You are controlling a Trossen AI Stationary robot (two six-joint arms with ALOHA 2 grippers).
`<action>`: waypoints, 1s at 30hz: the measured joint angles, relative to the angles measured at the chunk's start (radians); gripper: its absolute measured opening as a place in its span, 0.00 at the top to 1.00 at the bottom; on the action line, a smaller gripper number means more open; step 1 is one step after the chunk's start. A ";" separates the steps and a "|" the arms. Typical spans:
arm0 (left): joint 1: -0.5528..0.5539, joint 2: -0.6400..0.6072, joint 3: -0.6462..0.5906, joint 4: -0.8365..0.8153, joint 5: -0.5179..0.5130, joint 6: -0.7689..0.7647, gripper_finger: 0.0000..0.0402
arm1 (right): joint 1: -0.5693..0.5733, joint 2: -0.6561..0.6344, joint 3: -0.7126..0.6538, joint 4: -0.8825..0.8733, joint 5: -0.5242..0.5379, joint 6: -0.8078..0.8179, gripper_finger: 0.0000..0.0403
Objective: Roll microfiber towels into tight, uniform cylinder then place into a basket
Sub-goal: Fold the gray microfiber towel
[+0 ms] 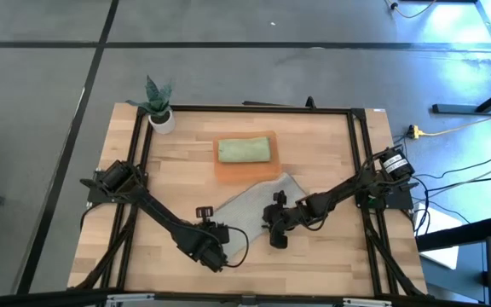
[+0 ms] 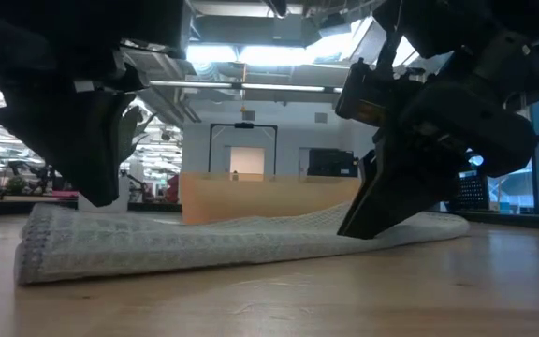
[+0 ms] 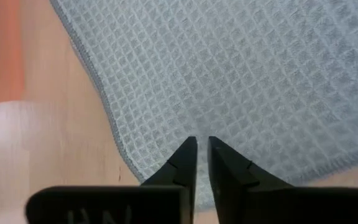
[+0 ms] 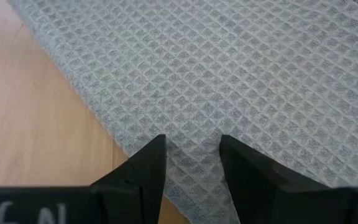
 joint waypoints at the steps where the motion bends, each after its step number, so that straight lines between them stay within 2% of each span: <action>1: 0.000 0.000 0.000 0.000 0.000 0.000 0.90 | 0.000 0.000 0.000 0.000 0.000 0.000 0.61; 8: 0.000 0.000 0.000 -0.021 -0.001 0.015 0.83 | 0.000 0.000 -0.001 -0.002 -0.004 0.001 0.61; 13: 0.015 0.003 0.000 -0.123 -0.081 -0.044 0.83 | 0.000 0.000 -0.002 -0.003 -0.018 0.002 0.61; 20: 0.034 0.008 -0.074 -0.038 -0.051 -0.029 0.83 | 0.000 0.000 -0.002 -0.005 -0.018 0.001 0.61; 23: 0.035 0.008 -0.102 -0.021 -0.009 -0.033 0.82 | 0.000 0.000 -0.002 -0.007 -0.021 0.000 0.61; 30: 0.021 0.002 -0.113 0.080 0.057 -0.029 0.82 | 0.000 -0.001 0.000 -0.038 -0.048 -0.004 0.61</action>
